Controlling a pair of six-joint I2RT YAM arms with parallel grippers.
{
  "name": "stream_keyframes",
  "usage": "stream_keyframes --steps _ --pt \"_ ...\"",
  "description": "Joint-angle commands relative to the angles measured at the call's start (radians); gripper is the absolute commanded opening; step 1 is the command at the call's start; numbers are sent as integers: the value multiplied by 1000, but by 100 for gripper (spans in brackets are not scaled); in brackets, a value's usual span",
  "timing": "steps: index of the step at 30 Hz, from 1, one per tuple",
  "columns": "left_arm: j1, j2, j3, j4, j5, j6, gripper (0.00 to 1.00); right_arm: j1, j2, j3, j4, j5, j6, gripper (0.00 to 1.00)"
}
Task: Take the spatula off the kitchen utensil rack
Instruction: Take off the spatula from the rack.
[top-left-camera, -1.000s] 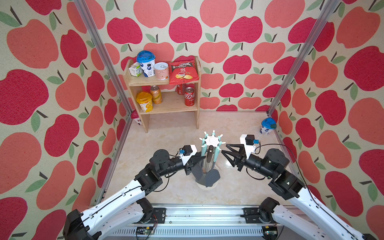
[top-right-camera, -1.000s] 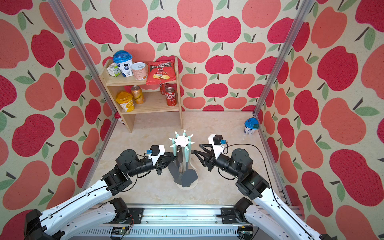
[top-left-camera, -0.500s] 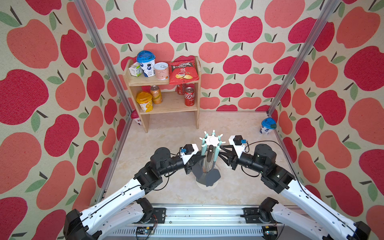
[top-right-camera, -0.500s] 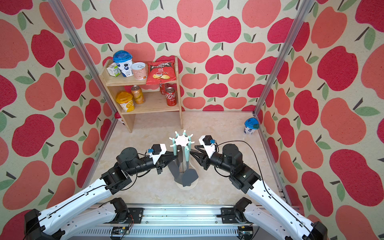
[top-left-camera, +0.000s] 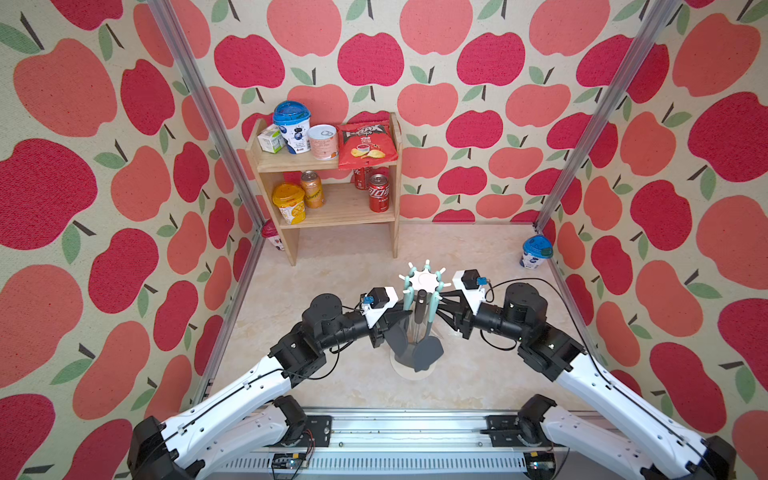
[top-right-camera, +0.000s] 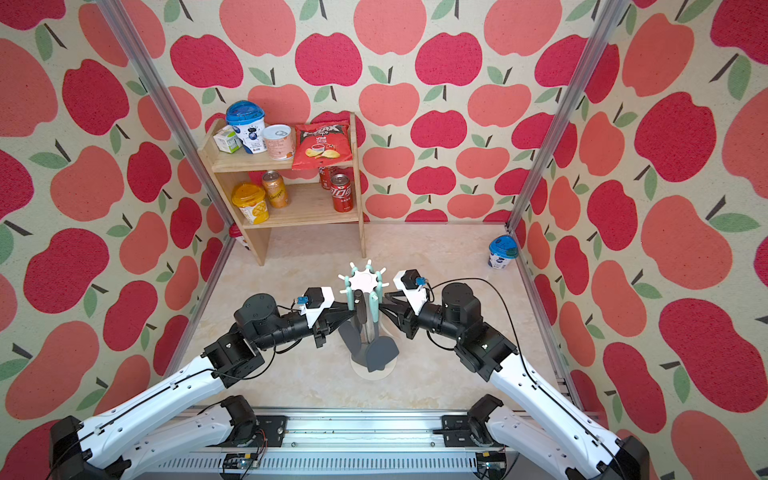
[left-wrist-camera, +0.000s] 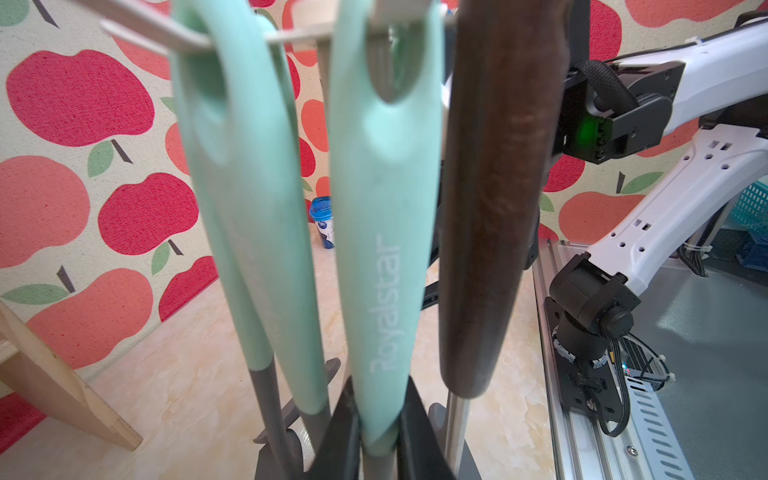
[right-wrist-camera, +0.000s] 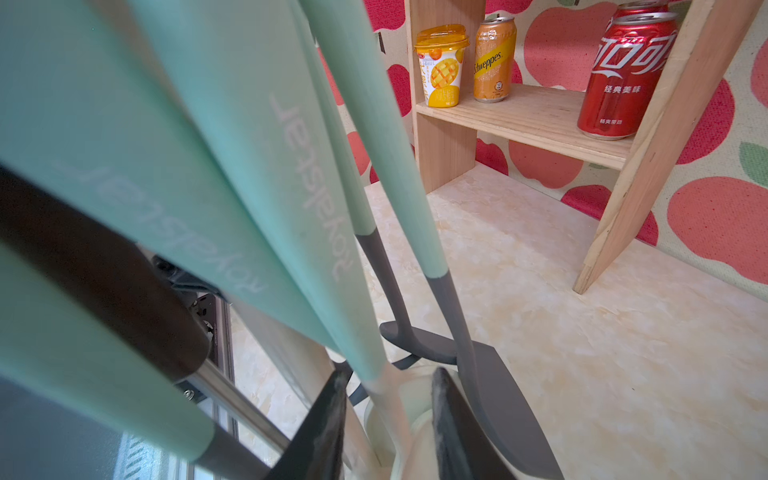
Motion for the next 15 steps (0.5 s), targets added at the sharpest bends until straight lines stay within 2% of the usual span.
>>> stream_keyframes --steps 1,7,10,15 --pt "1 16 11 -51 -16 13 0 -8 12 34 33 -32 -18 35" --pt "1 13 7 -48 -14 13 0 -8 20 10 95 7 -31 33" --pt "1 14 7 -51 -11 15 0 -8 10 -31 160 23 -32 28" --pt "1 22 7 -50 -13 16 0 -8 28 -41 184 3 -18 26"
